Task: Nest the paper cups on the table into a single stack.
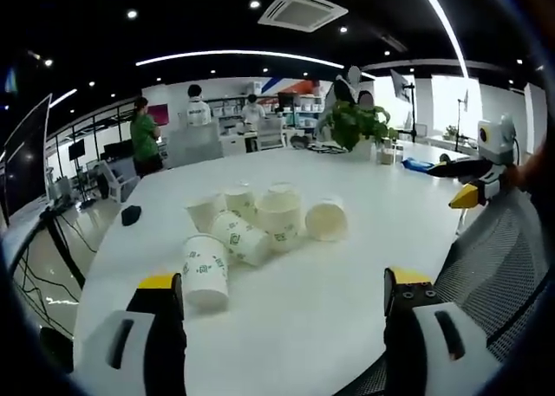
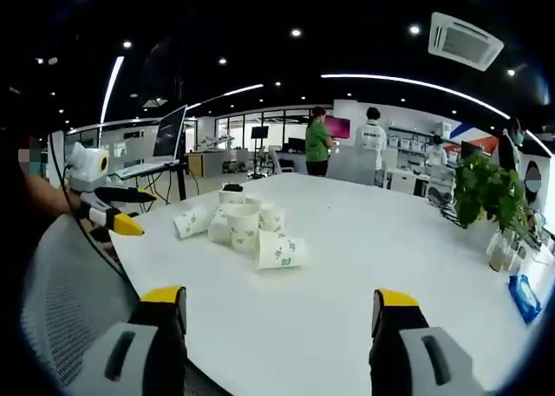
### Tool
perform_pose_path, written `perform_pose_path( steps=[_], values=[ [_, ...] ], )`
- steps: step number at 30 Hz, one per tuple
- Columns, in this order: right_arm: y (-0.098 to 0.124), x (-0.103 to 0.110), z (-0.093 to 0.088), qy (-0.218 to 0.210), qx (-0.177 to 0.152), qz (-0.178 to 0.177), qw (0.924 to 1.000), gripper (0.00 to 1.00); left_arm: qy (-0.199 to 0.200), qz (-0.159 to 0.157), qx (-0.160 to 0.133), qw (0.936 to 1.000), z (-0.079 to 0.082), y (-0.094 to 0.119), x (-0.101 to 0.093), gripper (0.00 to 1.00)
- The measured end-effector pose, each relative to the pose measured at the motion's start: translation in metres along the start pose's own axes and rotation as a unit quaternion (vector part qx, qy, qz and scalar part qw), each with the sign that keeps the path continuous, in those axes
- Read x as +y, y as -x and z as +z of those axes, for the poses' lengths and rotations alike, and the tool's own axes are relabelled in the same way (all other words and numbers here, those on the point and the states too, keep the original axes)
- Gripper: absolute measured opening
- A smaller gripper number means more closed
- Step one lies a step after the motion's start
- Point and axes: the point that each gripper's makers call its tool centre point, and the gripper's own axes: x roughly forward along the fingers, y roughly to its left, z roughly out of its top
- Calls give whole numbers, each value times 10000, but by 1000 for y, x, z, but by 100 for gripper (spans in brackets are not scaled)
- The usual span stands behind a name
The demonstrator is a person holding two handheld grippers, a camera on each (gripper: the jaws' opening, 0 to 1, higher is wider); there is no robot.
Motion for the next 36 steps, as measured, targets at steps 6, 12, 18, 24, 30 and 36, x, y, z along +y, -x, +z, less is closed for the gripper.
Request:
perform_pose_path(
  steps=[6,12,18,24,30,36],
  values=[
    [0,0,0,-2,-7,-6,10000,89,-37,41,22,10000,-17,-4,11,96],
    [0,-1,1,-6,-14,-25,10000,89,-2,67,31,10000,-24,-5,16,97],
    [0,-1,0,-13,-3,-20,10000,88,-1,16,58,10000,-41,-9,24,97],
    [0,-1,0,-11,17,-26,10000,88,54,-17,114,9999,-48,-12,28,96],
    [0,-1,-1,-4,42,-35,10000,87,125,69,168,9998,-55,-12,36,95],
    [0,-1,-1,-3,55,-32,10000,87,92,191,291,9994,-62,-14,47,95]
  ],
)
